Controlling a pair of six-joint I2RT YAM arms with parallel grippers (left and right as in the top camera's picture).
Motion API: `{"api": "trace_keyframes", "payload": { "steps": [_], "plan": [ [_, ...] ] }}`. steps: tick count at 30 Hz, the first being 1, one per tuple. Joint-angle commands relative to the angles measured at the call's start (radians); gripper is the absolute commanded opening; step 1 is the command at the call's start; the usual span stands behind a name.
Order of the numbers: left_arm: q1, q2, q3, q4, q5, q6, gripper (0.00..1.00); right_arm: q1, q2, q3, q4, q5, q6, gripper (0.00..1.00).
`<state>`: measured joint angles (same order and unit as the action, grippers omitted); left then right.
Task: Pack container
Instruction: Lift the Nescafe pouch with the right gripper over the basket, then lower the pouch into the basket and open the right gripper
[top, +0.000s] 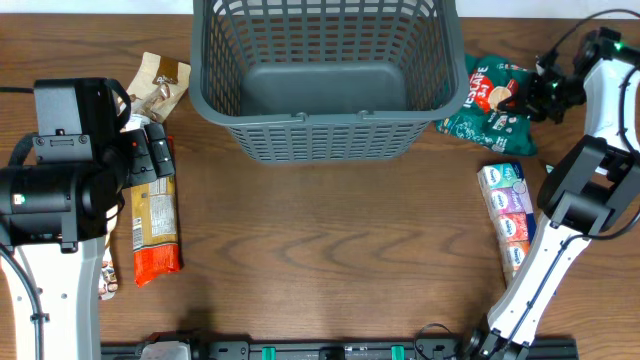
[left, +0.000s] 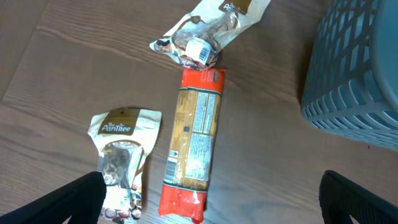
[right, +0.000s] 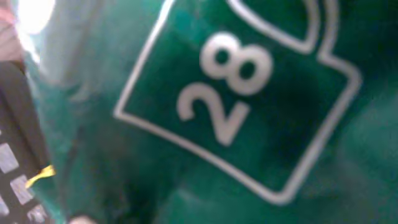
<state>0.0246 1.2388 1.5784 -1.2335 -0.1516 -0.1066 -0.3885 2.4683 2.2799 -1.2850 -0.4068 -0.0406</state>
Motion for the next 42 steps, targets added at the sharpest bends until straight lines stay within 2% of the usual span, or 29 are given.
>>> {"api": "trace_keyframes", "payload": {
  "steps": [1,5,11,16,21,27,32,36,42],
  "plan": [
    [0.005,-0.003,-0.008,-0.005,0.011,0.009,0.99,0.019,-0.235,0.013,0.022,0.083,-0.009,0.01],
    [0.005,-0.003,-0.008,-0.005,0.011,0.009,0.99,0.031,-0.407,0.013,0.053,0.155,-0.005,0.01],
    [0.005,-0.003,-0.008,-0.005,0.011,0.010,0.99,0.038,-0.613,0.013,0.088,0.146,0.018,0.01],
    [0.005,-0.003,-0.008,-0.005,0.011,0.009,0.99,0.099,-0.766,0.013,0.216,0.101,0.012,0.01],
    [0.005,-0.003,-0.008,-0.005,0.011,0.010,0.99,0.242,-0.852,0.013,0.363,-0.062,-0.164,0.01],
    [0.005,-0.003,-0.008,-0.005,0.010,0.010,0.99,0.465,-0.823,0.013,0.378,-0.081,-0.372,0.01],
    [0.005,-0.003,-0.008,-0.005,0.010,0.010,0.99,0.623,-0.734,0.013,0.354,-0.065,-0.550,0.01],
    [0.005,-0.003,-0.008,-0.008,0.010,0.009,0.99,0.692,-0.654,0.013,0.353,0.005,-0.586,0.01],
    [0.005,-0.003,-0.008,-0.012,0.011,0.009,0.99,0.703,-0.514,0.013,0.312,0.014,-0.589,0.01]
  ]
}}
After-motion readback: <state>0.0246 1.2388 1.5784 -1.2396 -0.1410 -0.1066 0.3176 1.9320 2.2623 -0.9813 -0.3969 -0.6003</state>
